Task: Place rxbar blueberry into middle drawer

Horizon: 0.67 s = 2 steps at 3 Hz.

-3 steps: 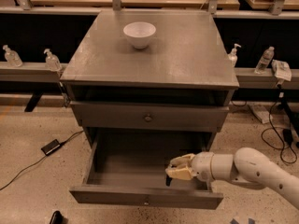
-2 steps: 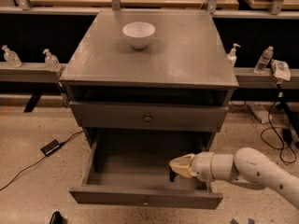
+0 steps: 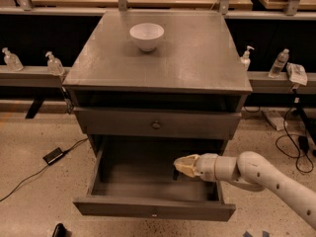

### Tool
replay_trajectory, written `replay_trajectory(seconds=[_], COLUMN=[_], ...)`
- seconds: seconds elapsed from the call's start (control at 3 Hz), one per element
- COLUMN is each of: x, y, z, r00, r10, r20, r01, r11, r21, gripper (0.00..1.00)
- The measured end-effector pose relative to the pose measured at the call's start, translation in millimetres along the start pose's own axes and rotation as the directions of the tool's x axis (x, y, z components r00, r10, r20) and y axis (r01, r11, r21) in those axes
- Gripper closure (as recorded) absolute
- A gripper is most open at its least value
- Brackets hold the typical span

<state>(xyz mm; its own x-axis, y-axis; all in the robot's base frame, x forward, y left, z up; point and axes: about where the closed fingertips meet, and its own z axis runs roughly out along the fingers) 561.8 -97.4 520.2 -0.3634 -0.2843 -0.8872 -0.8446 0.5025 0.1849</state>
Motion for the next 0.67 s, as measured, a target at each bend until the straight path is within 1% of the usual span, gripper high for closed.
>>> replay_trajectory(seconds=[0.33, 0.67], x=[5.8, 6.2], y=[-25.4, -28.1], z=[22.9, 25.9], r00=[0.999, 0.999], r10=[0.01, 0.013], r20=[0.043, 0.048], r01=[-0.01, -0.013], r11=[0.9999, 0.9999], r21=[0.004, 0.004], gripper=[0.82, 0.58])
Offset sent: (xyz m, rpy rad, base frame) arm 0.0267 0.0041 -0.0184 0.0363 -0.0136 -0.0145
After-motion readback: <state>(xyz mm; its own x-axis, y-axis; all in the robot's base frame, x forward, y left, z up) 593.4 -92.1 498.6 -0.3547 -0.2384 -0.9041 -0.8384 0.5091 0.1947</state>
